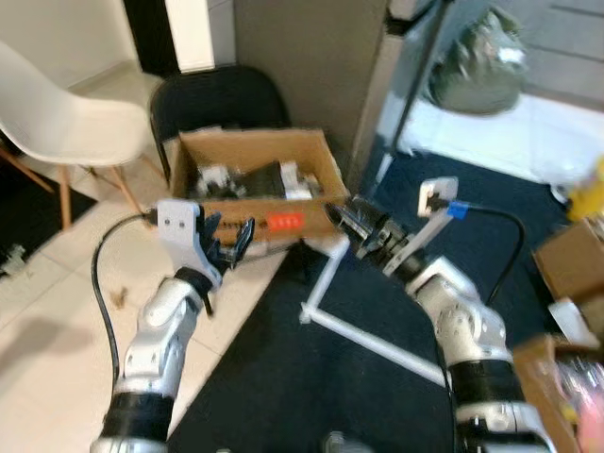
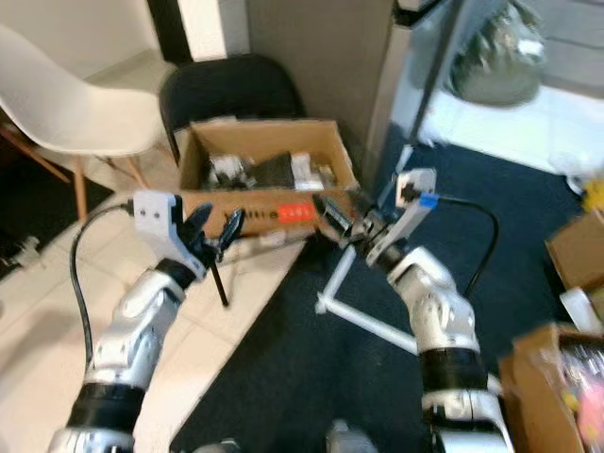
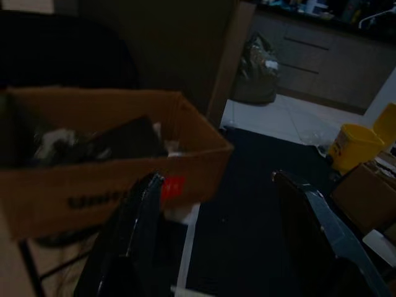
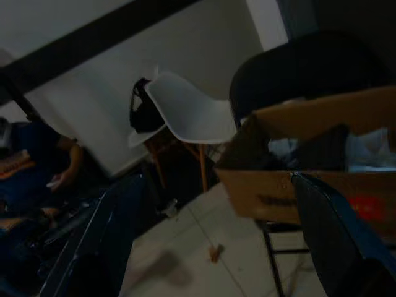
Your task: Picking trash to rubbish bin
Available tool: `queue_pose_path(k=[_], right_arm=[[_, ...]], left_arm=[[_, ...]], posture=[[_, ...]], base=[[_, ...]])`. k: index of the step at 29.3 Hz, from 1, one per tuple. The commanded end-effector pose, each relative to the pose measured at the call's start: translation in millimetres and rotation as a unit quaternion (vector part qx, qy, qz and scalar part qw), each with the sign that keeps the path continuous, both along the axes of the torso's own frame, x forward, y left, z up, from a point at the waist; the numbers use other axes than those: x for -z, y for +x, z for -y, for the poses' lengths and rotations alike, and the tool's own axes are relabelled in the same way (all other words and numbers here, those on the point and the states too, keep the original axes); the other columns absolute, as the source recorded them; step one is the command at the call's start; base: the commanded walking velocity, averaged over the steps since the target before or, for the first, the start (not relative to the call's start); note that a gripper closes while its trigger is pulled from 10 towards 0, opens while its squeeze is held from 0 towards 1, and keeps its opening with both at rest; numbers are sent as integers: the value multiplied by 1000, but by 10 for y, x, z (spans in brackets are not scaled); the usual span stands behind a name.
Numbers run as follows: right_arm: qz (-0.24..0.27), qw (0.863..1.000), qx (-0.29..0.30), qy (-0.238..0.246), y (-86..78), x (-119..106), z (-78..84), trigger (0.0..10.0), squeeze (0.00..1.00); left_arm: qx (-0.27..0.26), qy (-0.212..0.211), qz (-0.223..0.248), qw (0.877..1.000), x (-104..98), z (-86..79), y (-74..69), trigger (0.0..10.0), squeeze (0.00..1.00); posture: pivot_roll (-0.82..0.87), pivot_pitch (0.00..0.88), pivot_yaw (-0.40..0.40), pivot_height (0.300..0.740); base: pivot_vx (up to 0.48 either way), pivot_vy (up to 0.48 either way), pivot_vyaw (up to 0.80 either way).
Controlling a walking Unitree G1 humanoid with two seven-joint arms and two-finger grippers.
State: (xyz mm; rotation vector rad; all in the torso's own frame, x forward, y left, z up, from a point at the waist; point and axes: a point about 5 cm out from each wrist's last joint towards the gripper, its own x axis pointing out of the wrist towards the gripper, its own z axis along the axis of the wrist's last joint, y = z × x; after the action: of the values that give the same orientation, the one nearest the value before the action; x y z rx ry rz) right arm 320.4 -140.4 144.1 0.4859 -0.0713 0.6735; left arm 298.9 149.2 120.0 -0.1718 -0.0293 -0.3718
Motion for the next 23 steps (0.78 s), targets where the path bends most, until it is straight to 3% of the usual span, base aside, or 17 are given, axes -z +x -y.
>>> queue_pose_path(k=[1,23], right_arm=[[-3,1000,-8,-3,-6,5,-34,10000,0],[-2,1000,-3,-9,-1,-6,-31,10000,0]], left_arm=[[2,7,-5,1000,26,-2,-8,10000,0],[4,8,-4,1000,17,-2,-7,10000,0]], posture=[[12,0,-37,740],[12,0,-36,740]], base=[[-337,0,0],[-340,0,0]])
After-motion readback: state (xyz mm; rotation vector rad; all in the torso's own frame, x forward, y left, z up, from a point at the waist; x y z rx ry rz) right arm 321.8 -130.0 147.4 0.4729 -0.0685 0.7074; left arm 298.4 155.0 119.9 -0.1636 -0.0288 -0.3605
